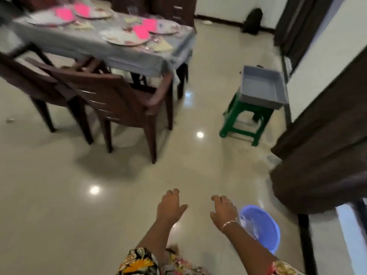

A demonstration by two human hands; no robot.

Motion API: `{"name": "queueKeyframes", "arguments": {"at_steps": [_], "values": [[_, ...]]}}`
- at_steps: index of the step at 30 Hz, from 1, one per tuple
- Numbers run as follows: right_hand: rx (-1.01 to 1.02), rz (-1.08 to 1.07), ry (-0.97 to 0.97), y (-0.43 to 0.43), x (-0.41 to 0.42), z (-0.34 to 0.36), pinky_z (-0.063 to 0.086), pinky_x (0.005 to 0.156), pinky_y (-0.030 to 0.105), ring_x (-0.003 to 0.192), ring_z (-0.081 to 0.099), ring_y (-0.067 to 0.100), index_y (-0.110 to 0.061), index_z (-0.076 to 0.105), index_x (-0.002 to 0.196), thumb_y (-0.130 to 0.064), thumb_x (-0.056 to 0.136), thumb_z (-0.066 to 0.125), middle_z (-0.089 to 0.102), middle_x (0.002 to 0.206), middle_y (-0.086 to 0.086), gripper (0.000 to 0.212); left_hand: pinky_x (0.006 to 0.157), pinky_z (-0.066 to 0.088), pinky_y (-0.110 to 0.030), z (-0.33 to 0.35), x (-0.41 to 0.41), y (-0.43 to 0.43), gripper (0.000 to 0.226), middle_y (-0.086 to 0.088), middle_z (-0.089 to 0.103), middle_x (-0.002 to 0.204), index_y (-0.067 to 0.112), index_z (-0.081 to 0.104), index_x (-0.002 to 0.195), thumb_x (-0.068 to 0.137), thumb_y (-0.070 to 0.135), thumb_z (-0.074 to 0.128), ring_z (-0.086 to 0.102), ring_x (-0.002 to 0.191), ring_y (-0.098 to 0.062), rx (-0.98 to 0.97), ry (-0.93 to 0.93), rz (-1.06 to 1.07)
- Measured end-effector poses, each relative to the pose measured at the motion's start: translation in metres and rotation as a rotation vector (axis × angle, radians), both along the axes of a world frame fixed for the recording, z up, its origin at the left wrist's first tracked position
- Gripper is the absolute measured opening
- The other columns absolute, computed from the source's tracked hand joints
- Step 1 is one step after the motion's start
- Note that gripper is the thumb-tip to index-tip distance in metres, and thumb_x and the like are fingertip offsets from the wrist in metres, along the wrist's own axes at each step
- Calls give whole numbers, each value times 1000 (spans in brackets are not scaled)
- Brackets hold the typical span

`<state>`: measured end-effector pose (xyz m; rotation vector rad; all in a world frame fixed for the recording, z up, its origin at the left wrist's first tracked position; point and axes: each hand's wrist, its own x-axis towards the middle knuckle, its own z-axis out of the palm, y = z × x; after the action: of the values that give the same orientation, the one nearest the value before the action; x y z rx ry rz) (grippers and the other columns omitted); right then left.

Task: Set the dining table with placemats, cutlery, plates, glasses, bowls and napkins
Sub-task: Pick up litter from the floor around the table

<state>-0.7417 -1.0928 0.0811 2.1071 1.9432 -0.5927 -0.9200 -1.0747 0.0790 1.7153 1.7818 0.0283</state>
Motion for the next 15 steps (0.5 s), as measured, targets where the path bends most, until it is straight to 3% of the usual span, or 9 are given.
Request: {"name": "queueKeyframes", "arguments": {"at_steps": [8,15], "values": [[96,367,26,48,-212,44,39,95,28,119,45,23,-21,37,132,-25,88,49,43,129,4,46,98,40,-30,60,-220,-4,57,-5,44,135,14,38,134,89,43,56,43,125,-21,84,31,259],[88,590,71,84,-456,48,37,96,29,117,47,26,-18,39,132,-25,88,49,43,131,5,45,96,39,-31,77,-451,-22,56,-3,42,134,15,35,135,91,44,53,43,124,-20,100,135,471]]}}
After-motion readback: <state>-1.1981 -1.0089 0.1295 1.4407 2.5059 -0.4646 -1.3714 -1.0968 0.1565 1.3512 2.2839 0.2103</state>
